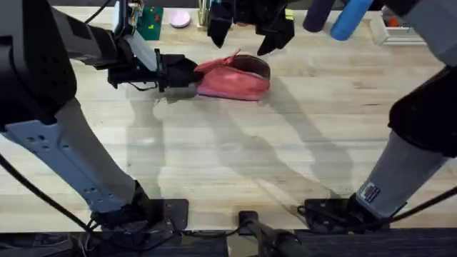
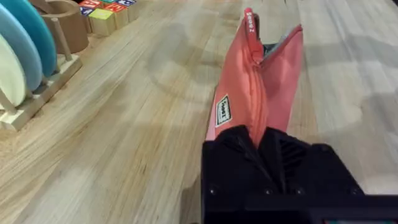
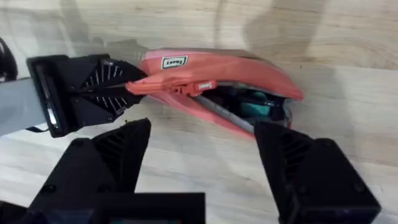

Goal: Unzip the bag, pick up the pens from the table one at a time and place them inside, then zip the bag closed.

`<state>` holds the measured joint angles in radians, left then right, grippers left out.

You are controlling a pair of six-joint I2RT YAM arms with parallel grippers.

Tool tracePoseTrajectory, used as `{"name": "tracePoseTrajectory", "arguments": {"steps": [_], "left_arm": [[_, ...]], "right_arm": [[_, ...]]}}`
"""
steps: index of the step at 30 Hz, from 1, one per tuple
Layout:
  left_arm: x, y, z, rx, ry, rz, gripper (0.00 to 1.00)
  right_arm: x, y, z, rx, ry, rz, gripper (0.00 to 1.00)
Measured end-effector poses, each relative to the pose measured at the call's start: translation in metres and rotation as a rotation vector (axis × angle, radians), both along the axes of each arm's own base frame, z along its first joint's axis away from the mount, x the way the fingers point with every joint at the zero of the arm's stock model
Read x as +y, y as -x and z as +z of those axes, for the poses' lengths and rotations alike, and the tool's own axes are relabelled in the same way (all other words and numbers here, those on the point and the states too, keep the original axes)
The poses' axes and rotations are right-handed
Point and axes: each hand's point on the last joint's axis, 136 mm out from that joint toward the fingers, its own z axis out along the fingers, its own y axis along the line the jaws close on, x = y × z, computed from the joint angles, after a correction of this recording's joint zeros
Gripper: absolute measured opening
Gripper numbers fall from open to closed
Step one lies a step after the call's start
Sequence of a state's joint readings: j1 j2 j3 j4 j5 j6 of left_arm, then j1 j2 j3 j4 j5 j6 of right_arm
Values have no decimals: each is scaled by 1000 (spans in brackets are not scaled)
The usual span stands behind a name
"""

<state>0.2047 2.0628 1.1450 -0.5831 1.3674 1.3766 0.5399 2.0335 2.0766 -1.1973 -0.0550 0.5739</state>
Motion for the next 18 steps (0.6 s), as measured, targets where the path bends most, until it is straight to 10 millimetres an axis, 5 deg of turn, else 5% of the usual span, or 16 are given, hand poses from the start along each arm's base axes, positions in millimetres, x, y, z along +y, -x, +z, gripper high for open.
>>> {"name": "tracePoseTrajectory", "arguments": {"steps": [8, 18], "left_arm": [[0, 0, 0, 0, 0, 0, 41], [0, 0, 0, 0, 0, 0, 42]], "right_arm": [[-14, -5, 1, 52, -68, -28, 992], [-60, -9, -1, 123, -69, -99, 992]]}}
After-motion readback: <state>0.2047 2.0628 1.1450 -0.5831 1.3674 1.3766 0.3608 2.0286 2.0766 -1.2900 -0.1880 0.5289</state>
